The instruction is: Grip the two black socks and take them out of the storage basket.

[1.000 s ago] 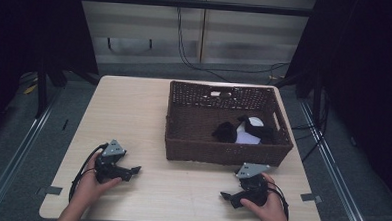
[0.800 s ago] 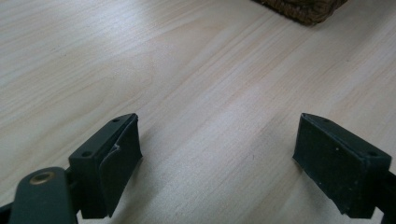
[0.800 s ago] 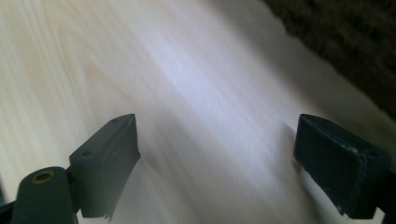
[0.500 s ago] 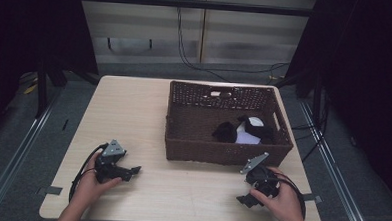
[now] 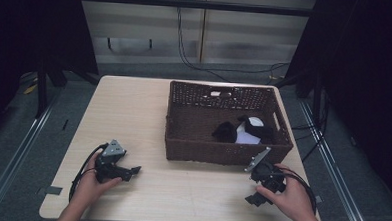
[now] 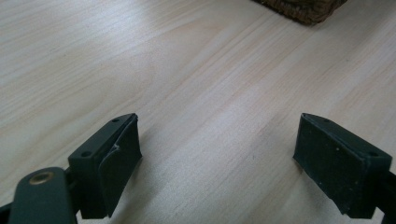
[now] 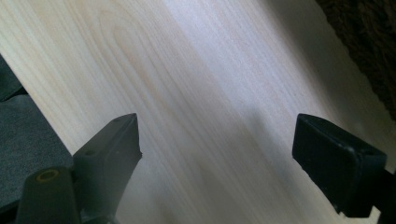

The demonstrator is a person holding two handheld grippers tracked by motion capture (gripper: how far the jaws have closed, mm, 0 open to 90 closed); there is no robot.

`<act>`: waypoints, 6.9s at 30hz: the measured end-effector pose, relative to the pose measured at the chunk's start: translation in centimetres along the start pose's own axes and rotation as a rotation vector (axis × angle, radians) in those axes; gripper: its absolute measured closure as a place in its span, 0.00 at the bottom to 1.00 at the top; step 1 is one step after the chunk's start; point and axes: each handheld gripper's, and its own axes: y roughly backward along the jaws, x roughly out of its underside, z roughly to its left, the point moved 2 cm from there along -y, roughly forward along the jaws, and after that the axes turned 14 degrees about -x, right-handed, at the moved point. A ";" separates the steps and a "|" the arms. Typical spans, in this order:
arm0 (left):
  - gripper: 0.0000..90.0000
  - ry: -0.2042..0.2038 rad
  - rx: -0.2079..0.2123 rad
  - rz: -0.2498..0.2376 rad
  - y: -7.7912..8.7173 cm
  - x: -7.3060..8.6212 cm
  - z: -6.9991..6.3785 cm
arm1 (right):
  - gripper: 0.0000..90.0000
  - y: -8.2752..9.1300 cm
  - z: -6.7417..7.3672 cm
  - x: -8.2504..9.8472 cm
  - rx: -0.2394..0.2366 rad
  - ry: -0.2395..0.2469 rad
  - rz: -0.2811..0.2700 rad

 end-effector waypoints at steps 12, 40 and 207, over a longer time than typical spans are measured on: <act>0.15 0.000 0.005 -0.001 0.0 0.0 0.0 | 0.16 2.2 0.1 0.2 -0.005 -0.002 0.077; 0.15 0.010 0.004 -0.007 -0.1 0.0 -0.1 | 0.17 12.2 -3.1 -4.9 0.001 -0.048 0.099; 0.13 0.002 0.008 -0.004 -0.2 -0.1 -0.1 | 0.49 6.4 -0.4 -5.5 -0.142 0.032 0.160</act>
